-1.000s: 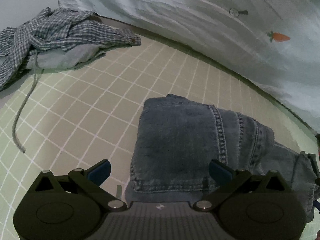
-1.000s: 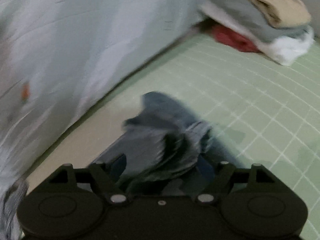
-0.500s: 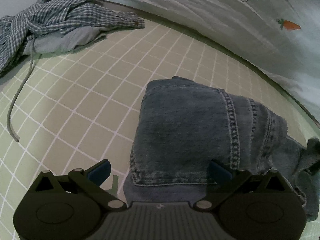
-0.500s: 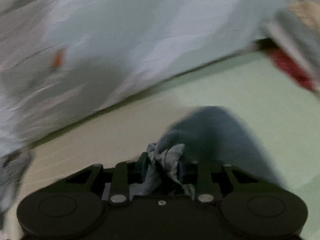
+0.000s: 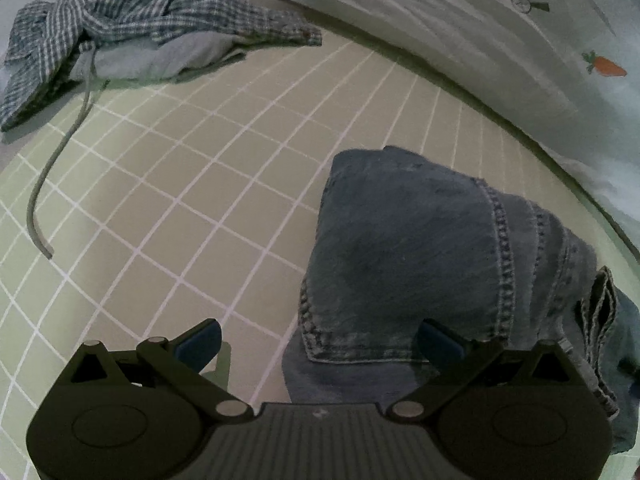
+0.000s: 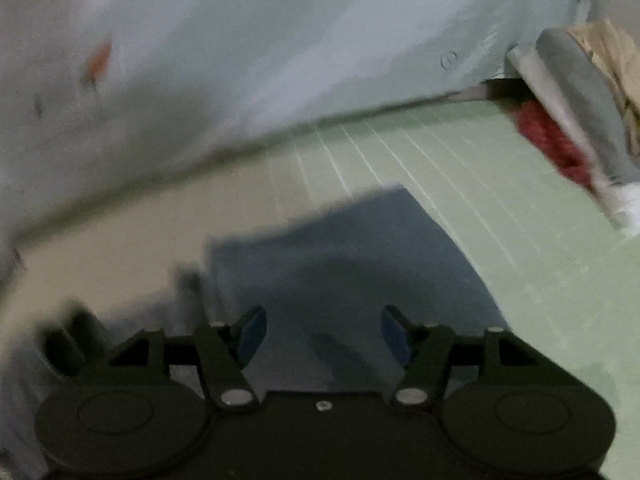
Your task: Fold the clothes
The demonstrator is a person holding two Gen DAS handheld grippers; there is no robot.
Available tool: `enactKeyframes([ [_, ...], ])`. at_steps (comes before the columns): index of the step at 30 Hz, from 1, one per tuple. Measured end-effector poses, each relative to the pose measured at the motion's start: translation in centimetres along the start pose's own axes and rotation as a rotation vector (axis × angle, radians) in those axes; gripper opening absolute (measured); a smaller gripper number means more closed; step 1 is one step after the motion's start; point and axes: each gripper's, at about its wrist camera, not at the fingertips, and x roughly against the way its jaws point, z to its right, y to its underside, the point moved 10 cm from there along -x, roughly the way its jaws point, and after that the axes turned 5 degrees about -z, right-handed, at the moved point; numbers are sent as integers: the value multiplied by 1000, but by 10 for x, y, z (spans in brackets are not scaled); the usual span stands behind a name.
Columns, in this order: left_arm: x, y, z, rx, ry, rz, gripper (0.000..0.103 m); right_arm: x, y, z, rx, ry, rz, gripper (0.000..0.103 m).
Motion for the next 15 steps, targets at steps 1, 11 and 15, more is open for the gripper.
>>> enactKeyframes([
  [1, -3, 0, 0, -1, -1, -7, 103, -2, 12, -1, 31, 12, -20, 72],
  [11, -16, 0, 9, -11, 75, -4, 102, 3, 44, 5, 94, 59, -94, 86],
  [15, -17, -3, 15, -5, 157, 5, 93, 11, 44, 13, 3, 38, -99, 86],
])
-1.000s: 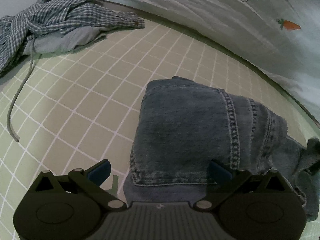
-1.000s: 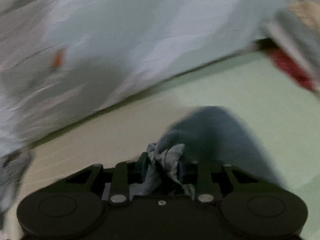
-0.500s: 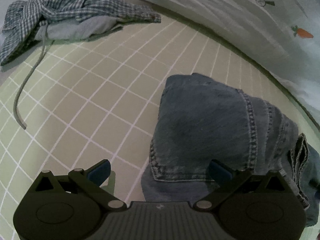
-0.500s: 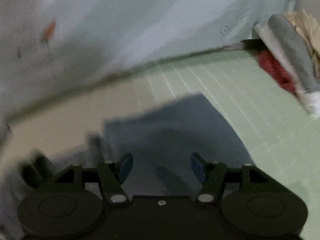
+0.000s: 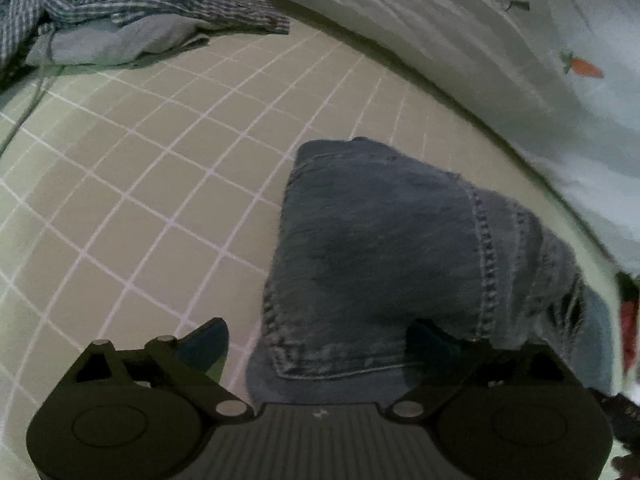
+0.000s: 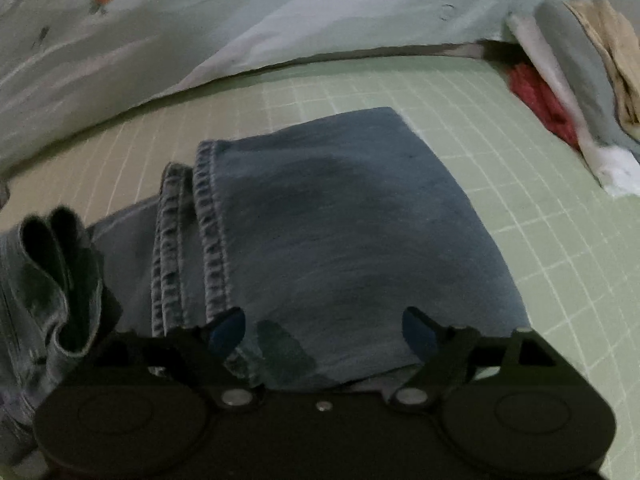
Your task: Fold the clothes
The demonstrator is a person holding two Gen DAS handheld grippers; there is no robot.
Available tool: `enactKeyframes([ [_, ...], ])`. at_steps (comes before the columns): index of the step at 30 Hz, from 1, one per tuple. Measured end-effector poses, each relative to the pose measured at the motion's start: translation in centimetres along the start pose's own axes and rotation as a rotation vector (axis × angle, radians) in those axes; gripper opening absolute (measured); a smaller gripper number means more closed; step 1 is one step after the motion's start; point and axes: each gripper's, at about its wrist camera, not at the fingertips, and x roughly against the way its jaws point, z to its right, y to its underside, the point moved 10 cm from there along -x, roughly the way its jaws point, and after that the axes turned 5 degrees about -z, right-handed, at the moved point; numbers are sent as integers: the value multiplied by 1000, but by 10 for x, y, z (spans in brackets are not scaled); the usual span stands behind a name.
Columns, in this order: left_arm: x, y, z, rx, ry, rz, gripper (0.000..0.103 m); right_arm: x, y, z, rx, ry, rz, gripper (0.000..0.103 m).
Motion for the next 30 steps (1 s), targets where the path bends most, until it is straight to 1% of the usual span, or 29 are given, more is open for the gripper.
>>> enactKeyframes([
  [1, 0, -1, 3, -4, 25, 2, 90, 2, 1, 0, -6, 0, 1, 86],
  [2, 0, -1, 5, -8, 50, 4, 81, 3, 2, 1, -13, -1, 2, 86],
  [3, -1, -2, 8, 0, 92, 0, 69, 2, 2, 1, -21, -3, 2, 86],
  [4, -2, -3, 10, 17, 125, -3, 65, 1, 2, 1, -29, -6, 1, 86],
  [6, -1, -5, 13, 25, 166, -4, 49, 1, 4, 2, -47, -12, -1, 86],
  [7, 1, -6, 14, 26, 179, -1, 43, 1, 3, 3, -58, -16, -2, 86],
  [8, 4, -8, 16, 34, 194, 1, 32, 2, 3, 3, -68, -20, -3, 86],
  [9, 8, -11, 18, 43, 209, 4, 27, 2, 3, 4, -80, -25, -3, 86],
  [10, 12, -13, 21, 52, 224, 7, 25, 3, 4, 6, -95, -31, -2, 86],
  [12, 28, -19, 36, 59, 285, 40, 23, 4, 5, 9, -120, -44, -4, 86],
  [15, 50, -27, 78, 11, 387, 86, 20, 7, 7, 16, -154, -62, -7, 86],
  [17, 58, -31, 110, -10, 469, 89, 20, 8, 9, 21, -176, -73, -7, 86],
  [19, 57, -30, 144, -15, 565, 64, 20, 9, 10, 27, -198, -86, -8, 86],
  [22, 34, -24, 189, 29, 709, -33, 20, 10, 9, 37, -225, -109, -11, 86],
  [25, -14, -13, 217, 156, 819, -153, 20, 9, 7, 46, -245, -120, -12, 86],
  [28, -48, -3, 237, 177, 786, -204, 21, 8, 3, 52, -253, -127, -14, 86],
  [29, -45, -3, 242, 142, 768, -195, 23, 7, 2, 55, -255, -130, -14, 86],
  [30, -36, -5, 246, 105, 762, -174, 30, 7, 1, 57, -258, -132, -15, 86],
])
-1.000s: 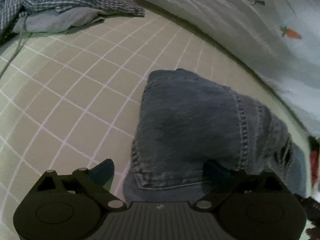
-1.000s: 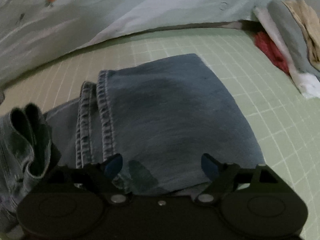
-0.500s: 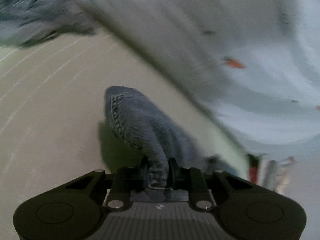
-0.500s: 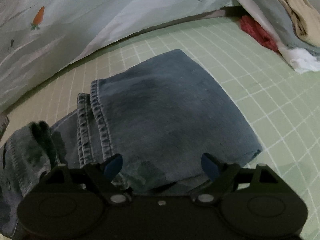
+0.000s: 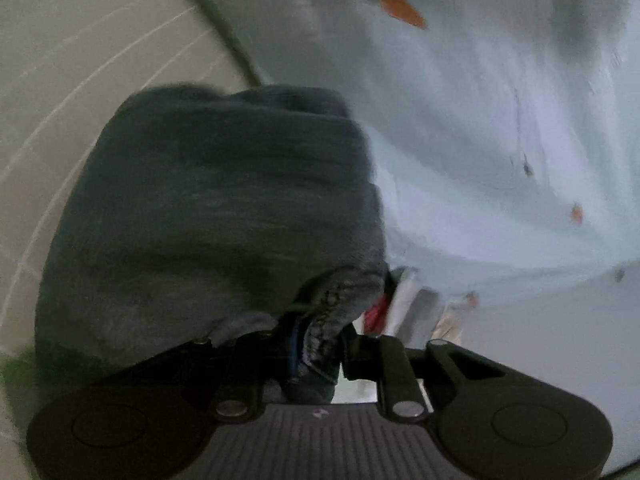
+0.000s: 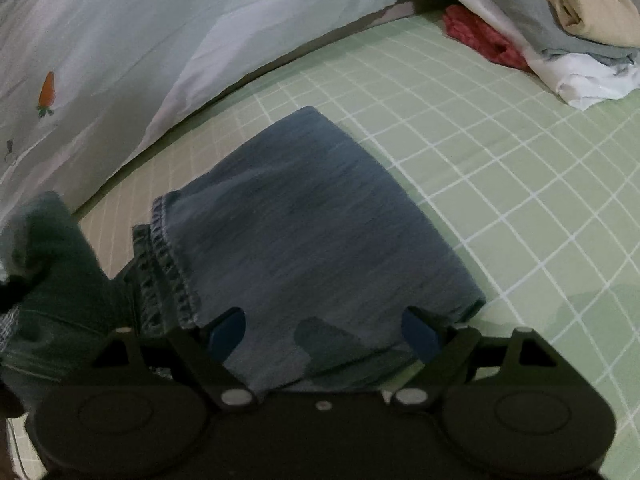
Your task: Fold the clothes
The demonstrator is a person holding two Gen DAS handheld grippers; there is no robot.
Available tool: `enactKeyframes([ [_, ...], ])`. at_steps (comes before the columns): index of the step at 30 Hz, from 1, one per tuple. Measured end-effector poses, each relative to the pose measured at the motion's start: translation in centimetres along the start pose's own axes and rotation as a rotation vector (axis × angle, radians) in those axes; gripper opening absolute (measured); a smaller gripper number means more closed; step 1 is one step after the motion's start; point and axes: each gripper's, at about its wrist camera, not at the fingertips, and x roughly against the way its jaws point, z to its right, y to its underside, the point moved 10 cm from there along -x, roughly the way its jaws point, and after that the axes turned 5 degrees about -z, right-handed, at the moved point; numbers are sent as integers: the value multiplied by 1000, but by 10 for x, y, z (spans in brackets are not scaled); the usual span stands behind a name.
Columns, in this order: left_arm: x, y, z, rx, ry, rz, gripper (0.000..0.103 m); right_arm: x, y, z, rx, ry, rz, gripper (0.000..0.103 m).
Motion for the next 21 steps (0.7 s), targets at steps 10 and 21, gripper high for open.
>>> enactKeyframes([
  [10, 98, -27, 14, -58, -55, 284, 72, 2, -5, -16, -10, -55, 0, 87],
  [21, 44, 11, -43, -7, -256, 43, 72, 18, -25, -99, -70, -372, -13, 87],
])
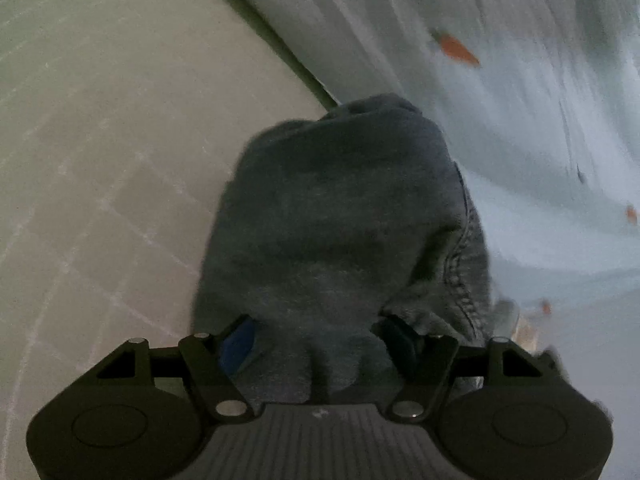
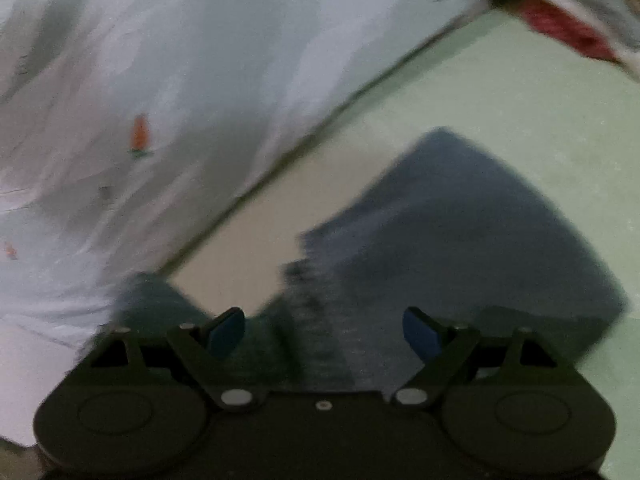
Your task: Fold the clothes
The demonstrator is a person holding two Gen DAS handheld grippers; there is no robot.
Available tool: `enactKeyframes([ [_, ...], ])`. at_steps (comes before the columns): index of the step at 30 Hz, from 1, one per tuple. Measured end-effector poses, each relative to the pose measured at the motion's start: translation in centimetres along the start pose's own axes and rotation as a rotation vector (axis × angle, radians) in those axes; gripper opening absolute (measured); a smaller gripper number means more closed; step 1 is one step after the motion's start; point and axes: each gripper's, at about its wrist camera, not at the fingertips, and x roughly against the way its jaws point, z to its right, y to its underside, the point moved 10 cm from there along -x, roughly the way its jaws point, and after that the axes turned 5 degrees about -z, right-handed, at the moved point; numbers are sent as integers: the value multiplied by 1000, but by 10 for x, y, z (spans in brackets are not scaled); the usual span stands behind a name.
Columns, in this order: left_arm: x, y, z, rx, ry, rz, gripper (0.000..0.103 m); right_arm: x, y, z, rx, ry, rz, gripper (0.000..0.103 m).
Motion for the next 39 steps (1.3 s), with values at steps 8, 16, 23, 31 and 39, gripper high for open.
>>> enactKeyframes([
  [8, -23, -8, 14, -49, 7, -33, 74, -4, 0, -7, -120, -139, -19, 87],
  [16, -24, -12, 9, -45, 1, -28, 75, -14, 9, -33, -5, -206, -84, 93],
  [23, -10, -9, 2, -53, -20, -18, 76, -45, 24, -37, 46, -196, -193, 25],
  [31, 3, -17, 9, -82, -30, 18, 77, 6, -10, -8, -190, -477, -117, 21],
  [39, -26, -1, -2, -165, -168, -78, 88, 28, -34, 120, -25, 164, 14, 48],
])
